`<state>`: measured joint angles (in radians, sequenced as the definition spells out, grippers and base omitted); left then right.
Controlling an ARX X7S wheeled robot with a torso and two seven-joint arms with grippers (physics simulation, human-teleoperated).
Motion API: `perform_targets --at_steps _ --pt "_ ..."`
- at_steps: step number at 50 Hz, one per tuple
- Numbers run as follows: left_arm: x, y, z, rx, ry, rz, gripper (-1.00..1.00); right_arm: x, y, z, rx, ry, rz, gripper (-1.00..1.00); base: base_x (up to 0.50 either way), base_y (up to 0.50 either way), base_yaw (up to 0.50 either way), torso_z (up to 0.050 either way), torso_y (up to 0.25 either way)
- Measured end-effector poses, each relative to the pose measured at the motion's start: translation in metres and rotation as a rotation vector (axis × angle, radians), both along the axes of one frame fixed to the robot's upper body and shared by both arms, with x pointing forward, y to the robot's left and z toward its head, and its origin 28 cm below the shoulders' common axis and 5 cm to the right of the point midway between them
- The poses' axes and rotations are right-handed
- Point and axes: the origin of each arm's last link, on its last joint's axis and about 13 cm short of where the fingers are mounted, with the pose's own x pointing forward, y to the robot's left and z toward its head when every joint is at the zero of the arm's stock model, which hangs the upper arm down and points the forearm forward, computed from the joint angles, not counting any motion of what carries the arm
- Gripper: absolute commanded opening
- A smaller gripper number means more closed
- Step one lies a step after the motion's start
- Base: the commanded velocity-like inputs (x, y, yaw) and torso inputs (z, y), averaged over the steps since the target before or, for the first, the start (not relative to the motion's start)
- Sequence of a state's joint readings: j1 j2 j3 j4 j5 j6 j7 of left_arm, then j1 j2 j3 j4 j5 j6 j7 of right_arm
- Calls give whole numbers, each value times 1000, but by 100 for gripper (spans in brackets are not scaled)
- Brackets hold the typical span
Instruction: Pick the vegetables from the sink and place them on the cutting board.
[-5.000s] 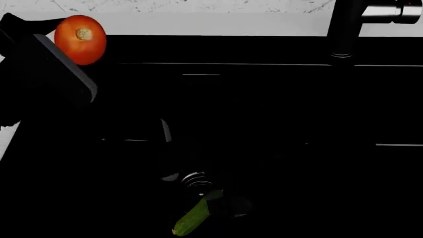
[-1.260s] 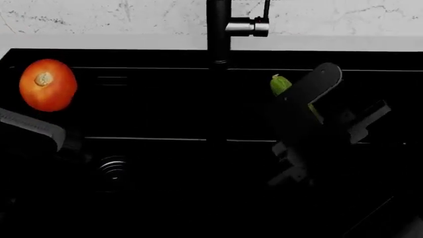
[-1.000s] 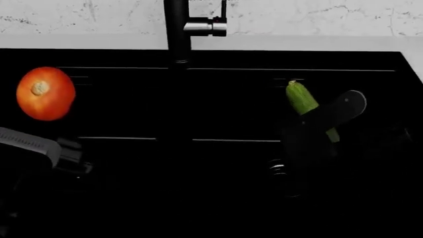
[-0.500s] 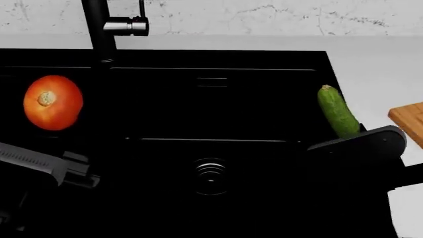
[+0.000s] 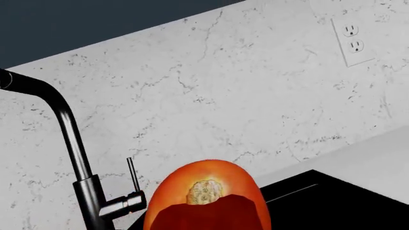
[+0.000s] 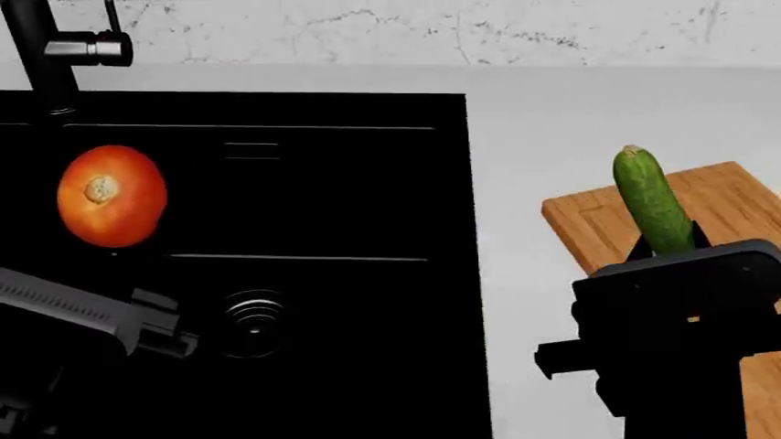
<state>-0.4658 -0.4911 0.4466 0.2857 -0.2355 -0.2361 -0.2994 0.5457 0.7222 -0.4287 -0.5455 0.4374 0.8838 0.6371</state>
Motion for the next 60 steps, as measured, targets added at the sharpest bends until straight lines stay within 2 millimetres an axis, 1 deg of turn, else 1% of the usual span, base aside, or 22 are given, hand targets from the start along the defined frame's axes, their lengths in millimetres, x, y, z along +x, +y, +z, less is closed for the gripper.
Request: perform_targets --at_steps 20,31,43,48,52,60 --pt "3 -1 -2 21 -22 53 -100 -1 0 1 1 -8 -11 -100 80 -499 0 0 1" --pt "3 -2 -2 18 -11 54 -100 -2 0 2 7 -10 -10 -100 163 -499 0 0 0" --pt "1 -4 -1 11 4 44 -100 -3 0 4 11 -18 -17 -100 43 -500 0 0 0" --pt "0 -11 0 8 29 27 -100 -3 0 5 10 -21 -20 -100 6 -100 0 0 2" --pt "1 -19 5 8 63 -1 -100 -3 1 6 9 -22 -16 -100 0 0 0 0 0" --pt "14 -35 21 -13 184 -75 -100 -4 4 7 10 -16 -25 -100 0 0 0 0 0"
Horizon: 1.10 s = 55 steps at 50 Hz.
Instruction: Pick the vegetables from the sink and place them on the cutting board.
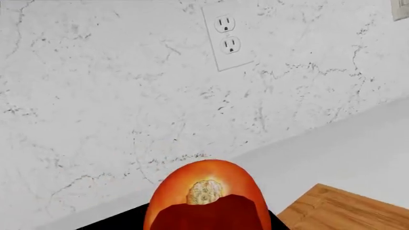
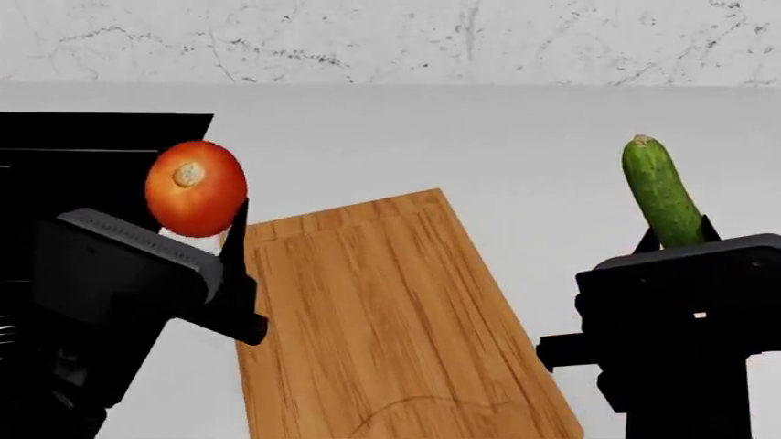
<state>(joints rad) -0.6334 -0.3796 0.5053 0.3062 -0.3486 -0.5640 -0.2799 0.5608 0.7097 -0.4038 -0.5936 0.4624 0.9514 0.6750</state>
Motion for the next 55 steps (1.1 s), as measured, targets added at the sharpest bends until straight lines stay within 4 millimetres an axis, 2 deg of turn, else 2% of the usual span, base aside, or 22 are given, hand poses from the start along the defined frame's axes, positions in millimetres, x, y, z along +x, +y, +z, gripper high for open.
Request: perform_targets --at_steps 10,20,33,51,55 --pt "23 -18 23 -53 122 -79 -100 0 3 2 2 8 5 -100 0 0 0 0 0" --pt "52 -32 30 -124 249 -92 -100 0 3 3 31 7 -2 -100 0 0 0 0 1" --pt "76 -40 21 -142 349 -58 -100 0 2 3 55 10 -7 -100 0 0 0 0 0" --pt "78 -41 -8 -115 435 -38 -100 0 2 3 68 12 -6 -100 0 0 0 0 1" --pt "77 -41 -9 -114 429 -38 -100 0 2 3 69 13 -5 -100 0 0 0 0 0"
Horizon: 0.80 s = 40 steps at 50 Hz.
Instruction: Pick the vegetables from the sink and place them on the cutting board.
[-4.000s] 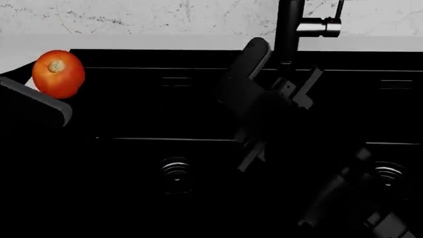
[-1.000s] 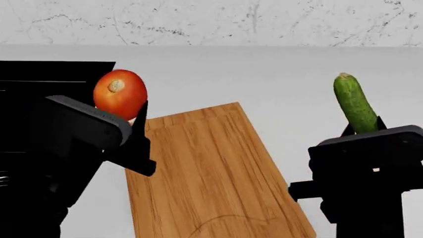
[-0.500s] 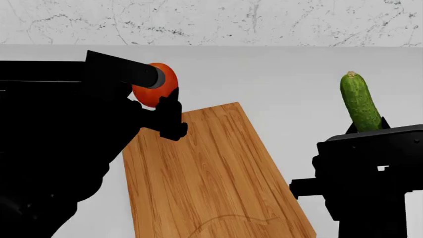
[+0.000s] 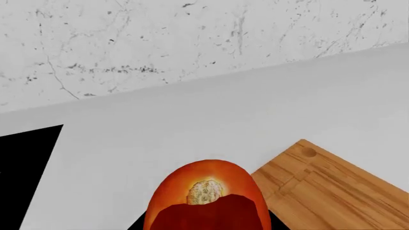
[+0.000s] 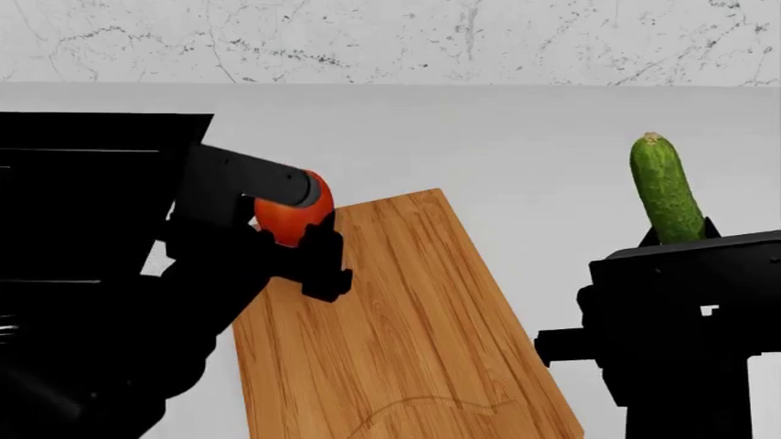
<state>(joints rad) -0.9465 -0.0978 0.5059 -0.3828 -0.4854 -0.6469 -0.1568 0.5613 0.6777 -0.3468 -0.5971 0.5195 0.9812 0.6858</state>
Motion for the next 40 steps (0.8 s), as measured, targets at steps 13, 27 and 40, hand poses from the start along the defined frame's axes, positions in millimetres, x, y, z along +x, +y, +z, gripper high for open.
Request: perform_targets --at_steps 13,27,40 --pt "-2 1 -3 0 -13 2 -100 0 0 0 0 1 -1 -100 -1 0 1 0 0" --pt "-4 1 -11 -11 10 21 100 -1 0 0 -2 0 -4 -100 0 0 0 0 0" --pt "-13 2 4 -26 -52 14 100 -1 0 0 -5 -1 -5 -100 0 0 0 0 0"
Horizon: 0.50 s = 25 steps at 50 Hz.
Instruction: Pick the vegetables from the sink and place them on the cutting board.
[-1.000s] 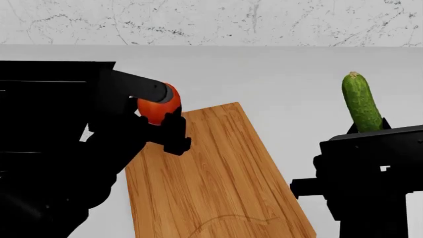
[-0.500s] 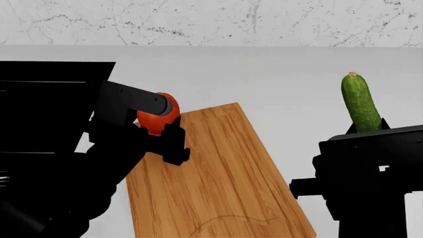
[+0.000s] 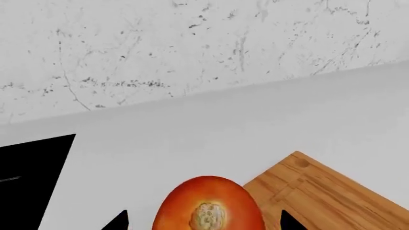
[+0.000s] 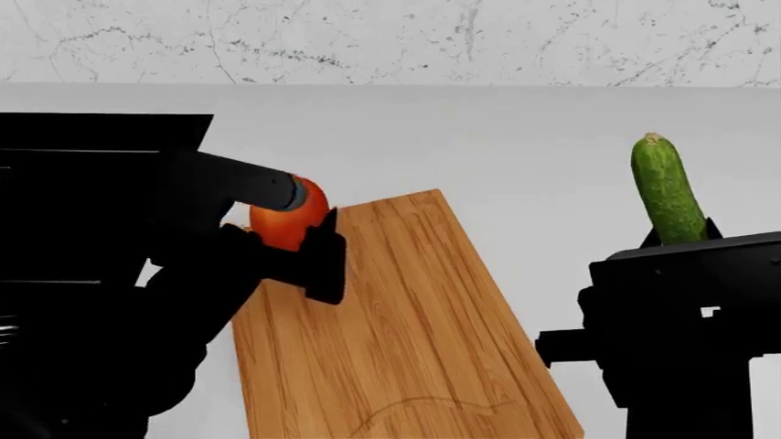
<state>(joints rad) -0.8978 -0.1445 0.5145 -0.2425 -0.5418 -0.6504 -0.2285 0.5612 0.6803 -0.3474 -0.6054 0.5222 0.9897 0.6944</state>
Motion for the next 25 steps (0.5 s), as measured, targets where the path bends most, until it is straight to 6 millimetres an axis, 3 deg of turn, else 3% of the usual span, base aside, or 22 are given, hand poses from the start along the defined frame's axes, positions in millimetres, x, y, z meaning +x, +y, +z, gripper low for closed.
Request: perform_targets --at_steps 14,19,25 --pt "-20 6 41 -119 -136 -18 100 2 2 0 22 23 3 -100 0 0 0 0 0" --pt "-31 14 46 -182 -187 -9 100 6 7 4 56 86 17 -100 0 0 1 0 0" --pt "-46 25 45 -244 -254 12 100 13 16 22 84 174 67 -100 0 0 0 0 0"
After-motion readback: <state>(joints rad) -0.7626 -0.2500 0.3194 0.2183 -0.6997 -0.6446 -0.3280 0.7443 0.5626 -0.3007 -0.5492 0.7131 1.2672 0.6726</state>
